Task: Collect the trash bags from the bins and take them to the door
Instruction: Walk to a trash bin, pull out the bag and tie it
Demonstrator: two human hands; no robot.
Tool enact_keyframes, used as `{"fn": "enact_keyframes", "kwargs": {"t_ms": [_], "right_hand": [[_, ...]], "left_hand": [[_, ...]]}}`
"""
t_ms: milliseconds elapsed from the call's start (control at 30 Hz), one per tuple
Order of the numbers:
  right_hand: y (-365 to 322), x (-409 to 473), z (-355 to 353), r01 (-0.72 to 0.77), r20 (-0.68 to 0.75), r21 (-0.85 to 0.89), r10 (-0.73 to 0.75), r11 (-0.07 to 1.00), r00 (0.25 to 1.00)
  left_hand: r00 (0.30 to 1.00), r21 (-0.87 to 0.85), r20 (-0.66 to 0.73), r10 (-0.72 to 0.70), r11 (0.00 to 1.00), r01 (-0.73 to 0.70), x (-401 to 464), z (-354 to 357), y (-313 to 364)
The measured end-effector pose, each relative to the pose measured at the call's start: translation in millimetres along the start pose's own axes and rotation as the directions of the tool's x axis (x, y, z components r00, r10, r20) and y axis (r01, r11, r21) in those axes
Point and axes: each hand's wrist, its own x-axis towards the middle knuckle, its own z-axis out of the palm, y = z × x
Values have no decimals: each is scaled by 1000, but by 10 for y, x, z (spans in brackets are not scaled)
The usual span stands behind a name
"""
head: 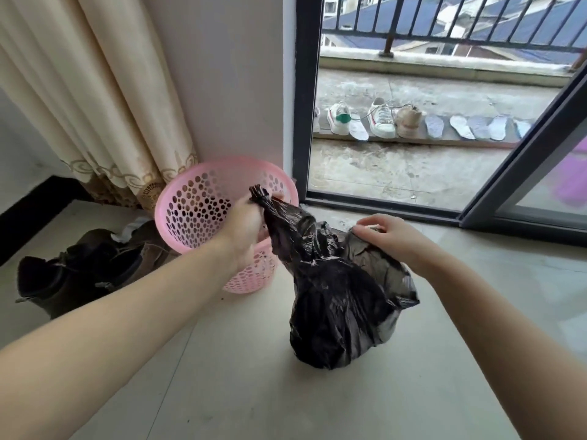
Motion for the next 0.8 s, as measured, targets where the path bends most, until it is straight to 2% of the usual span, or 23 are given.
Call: {"fn": "enact_keyframes", "kwargs": {"t_ms": [67,133,233,333,367,433,500,567,633,733,767,800], "right_hand": [[5,5,-50,24,62,-133,-16,991,998],[26,0,-48,44,152,-332,7,942,988],[32,-19,12,69,227,-529,62,846,972],[-18,-56,-58,56,228,-595,101,801,968],[-65,-88,-120,38,246,-560,122,827,961],[-220,-188,-262,8,391,-368,147,930,908],[-391,-322,-425,31,555,-35,-7,999,832],[-516,-416,-577,64,578,235,-193,970,793],[-582,-438,-614,130,542,248,-248,960,803],[-581,-408,-467,210,403,50,-212,976,891],[-578,-396,-399,208,362,46,-210,977,908],[-586,-385,-337,203,328,83,-219,976,919]], "left_hand": [[979,60,-104,178,983,-172,30,-81,168],[943,128,-135,303,949,-287,56,-140,319],[949,213,-3,315,927,-308,89,-197,465],[950,525,127,285,793,-308,113,-273,536],[948,583,138,286,750,-311,112,-300,557],[956,567,140,258,770,-291,99,-338,610],[967,460,135,217,851,-255,73,-345,668],[966,353,151,210,902,-251,39,-307,717],[961,209,204,185,951,-228,6,-255,732],[961,-64,259,91,995,-77,-78,-182,737],[958,-72,279,66,996,-48,-126,-135,730],[954,3,295,47,999,-51,-184,-71,707]]}}
